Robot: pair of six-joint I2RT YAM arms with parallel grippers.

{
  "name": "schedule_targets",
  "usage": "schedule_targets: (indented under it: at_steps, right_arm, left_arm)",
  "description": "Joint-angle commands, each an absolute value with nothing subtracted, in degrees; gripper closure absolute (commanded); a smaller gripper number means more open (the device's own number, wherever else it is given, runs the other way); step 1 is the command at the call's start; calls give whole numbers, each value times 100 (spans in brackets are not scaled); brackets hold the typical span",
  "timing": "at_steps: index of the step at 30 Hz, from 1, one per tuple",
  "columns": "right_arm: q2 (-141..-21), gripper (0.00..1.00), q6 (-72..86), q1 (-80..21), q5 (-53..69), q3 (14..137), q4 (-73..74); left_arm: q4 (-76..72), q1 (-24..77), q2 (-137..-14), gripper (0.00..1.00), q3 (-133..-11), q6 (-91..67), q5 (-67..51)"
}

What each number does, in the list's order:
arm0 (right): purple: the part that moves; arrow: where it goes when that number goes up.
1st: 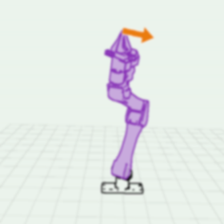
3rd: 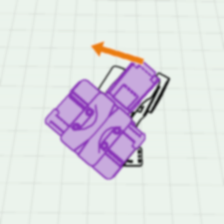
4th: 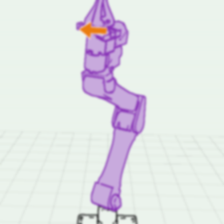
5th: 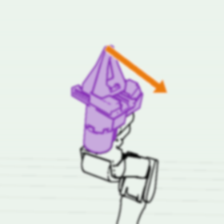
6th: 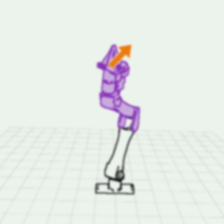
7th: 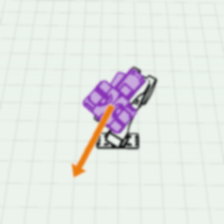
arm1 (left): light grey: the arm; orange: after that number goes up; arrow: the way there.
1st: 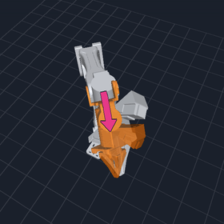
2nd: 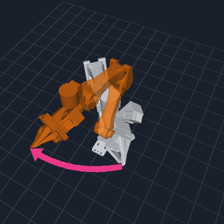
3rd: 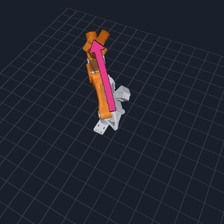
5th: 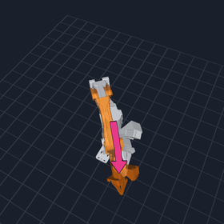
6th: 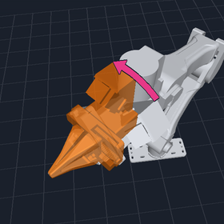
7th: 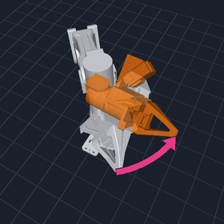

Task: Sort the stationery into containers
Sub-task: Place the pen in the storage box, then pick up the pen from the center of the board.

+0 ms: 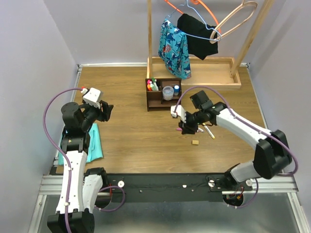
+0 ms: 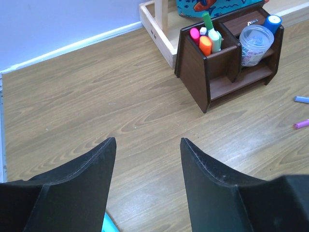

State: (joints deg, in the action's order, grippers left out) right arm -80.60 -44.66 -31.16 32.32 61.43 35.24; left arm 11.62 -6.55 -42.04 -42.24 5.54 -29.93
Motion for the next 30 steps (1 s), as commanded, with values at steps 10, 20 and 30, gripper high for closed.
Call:
schedule_targets:
  at_steps: [10, 20, 30]
  right_arm:
    - [-8981, 55, -5010, -3111, 1996, 5880, 3675]
    - [-9816, 55, -4922, -3111, 1863, 6249, 3164]
    - [-10309, 55, -4957, -3138, 2004, 6390, 3068]
  left_arm:
    - [1230, -703, -4061, 35, -4113, 439, -3199]
    - [1529, -870, -4052, 35, -4140, 563, -3199]
    - [1450, -993, -4271, 35, -4175, 589, -3199]
